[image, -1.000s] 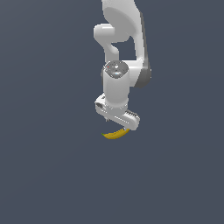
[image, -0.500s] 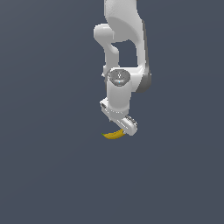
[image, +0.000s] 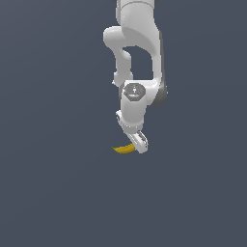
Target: Pick up the object and move it to a goal position.
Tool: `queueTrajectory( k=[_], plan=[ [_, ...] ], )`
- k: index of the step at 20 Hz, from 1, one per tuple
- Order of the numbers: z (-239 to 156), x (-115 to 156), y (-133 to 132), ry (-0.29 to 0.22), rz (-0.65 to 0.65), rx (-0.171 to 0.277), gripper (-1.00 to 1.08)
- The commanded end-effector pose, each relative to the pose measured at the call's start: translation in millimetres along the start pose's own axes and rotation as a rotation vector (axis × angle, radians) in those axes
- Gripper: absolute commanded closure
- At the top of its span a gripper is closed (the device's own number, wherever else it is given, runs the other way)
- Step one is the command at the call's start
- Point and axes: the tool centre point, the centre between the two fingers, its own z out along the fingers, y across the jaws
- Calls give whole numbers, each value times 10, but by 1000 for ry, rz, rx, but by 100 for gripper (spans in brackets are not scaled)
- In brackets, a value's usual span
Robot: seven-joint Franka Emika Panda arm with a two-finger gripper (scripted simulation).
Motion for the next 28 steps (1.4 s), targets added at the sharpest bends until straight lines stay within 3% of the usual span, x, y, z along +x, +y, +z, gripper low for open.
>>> queueTrajectory(
  k=[1, 9, 17, 28],
  plan=[
    [51, -17, 13, 2, 48, -3, -92],
    [145, -49, 38, 6, 133, -8, -92],
    [183, -55, 41, 6, 139, -9, -92],
    [616, -54, 56, 6, 144, -9, -92]
  ],
)
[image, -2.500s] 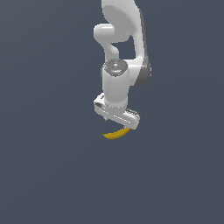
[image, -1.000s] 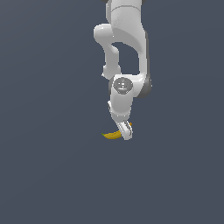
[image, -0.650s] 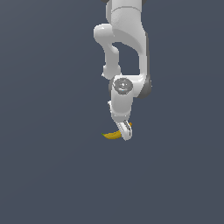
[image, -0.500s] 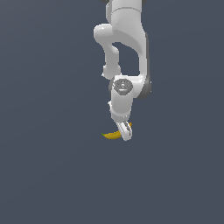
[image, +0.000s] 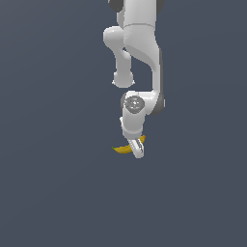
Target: Pick up the object and move it to a goal position.
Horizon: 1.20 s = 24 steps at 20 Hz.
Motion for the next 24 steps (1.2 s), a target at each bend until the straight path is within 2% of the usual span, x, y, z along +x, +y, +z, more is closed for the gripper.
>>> queueTrajectory(
  k=[1, 4, 5, 17, 24],
  plan=[
    [68, 1, -6, 0, 0, 1, -92],
    [90, 2, -12, 0, 0, 1, -92],
    [90, 2, -12, 0, 0, 1, 108],
    [72, -3, -30, 0, -1, 3, 108],
    [-46, -14, -187, 1, -1, 3, 108]
  ],
)
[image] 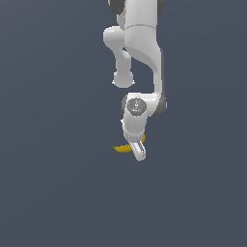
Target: Pick up the object and move it to a goal position.
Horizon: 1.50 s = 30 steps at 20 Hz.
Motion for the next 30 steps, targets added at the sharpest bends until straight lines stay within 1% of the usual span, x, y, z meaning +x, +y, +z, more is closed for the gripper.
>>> queueTrajectory(
  k=[1, 6, 19, 30],
  plan=[
    [-74, -5, -91, 1, 0, 2, 108],
    [-247, -19, -323, 1, 0, 2, 108],
    [-772, -62, -1054, 2, 0, 1, 108],
    [-1074, -81, -1504, 1, 0, 0, 108]
  ],
)
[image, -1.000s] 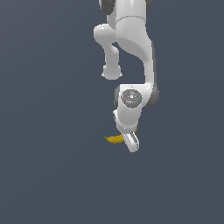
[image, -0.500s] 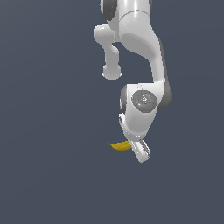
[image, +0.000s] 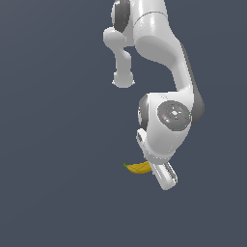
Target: Pick up the object and move it to a goal position.
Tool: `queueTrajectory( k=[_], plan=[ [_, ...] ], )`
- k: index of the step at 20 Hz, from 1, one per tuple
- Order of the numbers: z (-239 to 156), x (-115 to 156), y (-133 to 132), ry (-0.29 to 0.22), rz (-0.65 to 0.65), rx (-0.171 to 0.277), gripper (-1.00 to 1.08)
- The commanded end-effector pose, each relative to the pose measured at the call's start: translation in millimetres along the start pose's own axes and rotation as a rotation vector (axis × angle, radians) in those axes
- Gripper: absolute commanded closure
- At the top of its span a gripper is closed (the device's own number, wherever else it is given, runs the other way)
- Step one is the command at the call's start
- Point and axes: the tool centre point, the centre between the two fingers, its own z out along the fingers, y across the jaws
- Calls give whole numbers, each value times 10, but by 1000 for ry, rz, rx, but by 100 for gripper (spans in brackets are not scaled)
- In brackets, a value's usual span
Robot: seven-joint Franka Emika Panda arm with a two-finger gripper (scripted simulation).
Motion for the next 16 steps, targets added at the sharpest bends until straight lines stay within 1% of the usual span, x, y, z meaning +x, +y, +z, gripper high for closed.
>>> queueTrajectory(
  k=[1, 8, 16],
  plan=[
    [-66, -1, -83, 0, 0, 2, 108],
    [-148, -3, -214, 0, 0, 2, 108],
    [-172, -3, -260, 0, 0, 2, 108]
  ],
)
